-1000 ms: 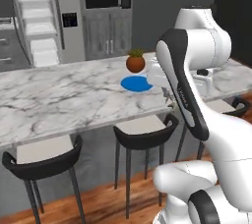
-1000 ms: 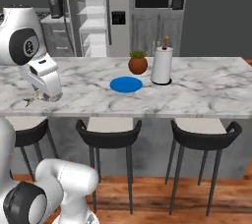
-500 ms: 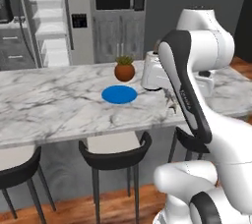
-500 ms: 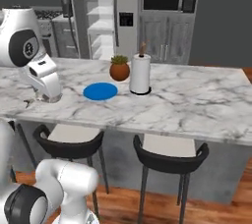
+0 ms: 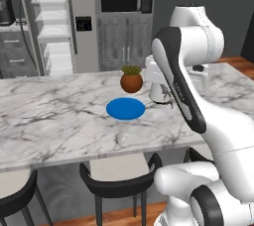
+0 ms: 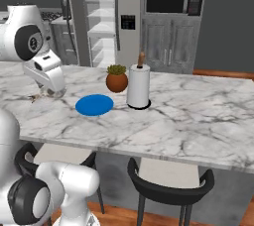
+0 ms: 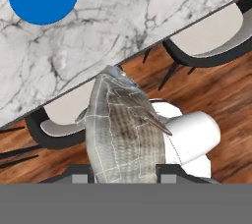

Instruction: Take the fish from the fridge and place it on the digital scale on the counter by the fridge. Wait a few seconds for a reading, then move it to the plate on the dining counter.

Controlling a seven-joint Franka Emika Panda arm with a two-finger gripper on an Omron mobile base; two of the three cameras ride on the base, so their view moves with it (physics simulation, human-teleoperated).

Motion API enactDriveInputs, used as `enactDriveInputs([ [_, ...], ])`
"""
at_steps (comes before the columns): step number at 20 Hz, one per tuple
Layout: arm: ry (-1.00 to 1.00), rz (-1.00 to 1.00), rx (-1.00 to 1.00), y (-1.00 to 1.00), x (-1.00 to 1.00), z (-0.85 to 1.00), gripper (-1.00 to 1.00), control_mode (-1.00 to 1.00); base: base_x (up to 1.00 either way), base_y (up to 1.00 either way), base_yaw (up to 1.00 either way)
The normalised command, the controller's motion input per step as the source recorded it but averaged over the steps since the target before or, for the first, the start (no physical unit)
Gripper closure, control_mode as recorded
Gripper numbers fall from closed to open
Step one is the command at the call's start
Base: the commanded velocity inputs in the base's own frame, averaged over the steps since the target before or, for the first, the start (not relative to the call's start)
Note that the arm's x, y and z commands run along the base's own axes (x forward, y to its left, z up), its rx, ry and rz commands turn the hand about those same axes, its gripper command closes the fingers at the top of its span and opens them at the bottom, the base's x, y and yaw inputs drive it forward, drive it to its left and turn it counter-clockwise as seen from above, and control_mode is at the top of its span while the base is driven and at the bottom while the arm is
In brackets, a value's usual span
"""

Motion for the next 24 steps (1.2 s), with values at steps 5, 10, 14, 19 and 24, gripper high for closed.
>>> enactDriveInputs([
  [5,-0.04,0.07,-0.07,-0.04,1.00,-0.21,1.00,-1.00,0.00,0.00,0.00],
  [10,-0.07,0.08,-0.11,0.00,0.87,-0.57,1.00,-1.00,0.00,0.00,0.00],
  [14,-0.07,0.09,-0.07,0.00,0.88,-0.82,1.00,-1.00,0.00,0.00,0.00],
  [19,-0.10,0.13,0.00,0.00,0.79,-0.80,1.00,-1.00,0.00,0.00,0.00],
  [24,-0.09,0.17,0.00,0.01,0.63,-0.60,1.00,-1.00,0.00,0.00,0.00],
])
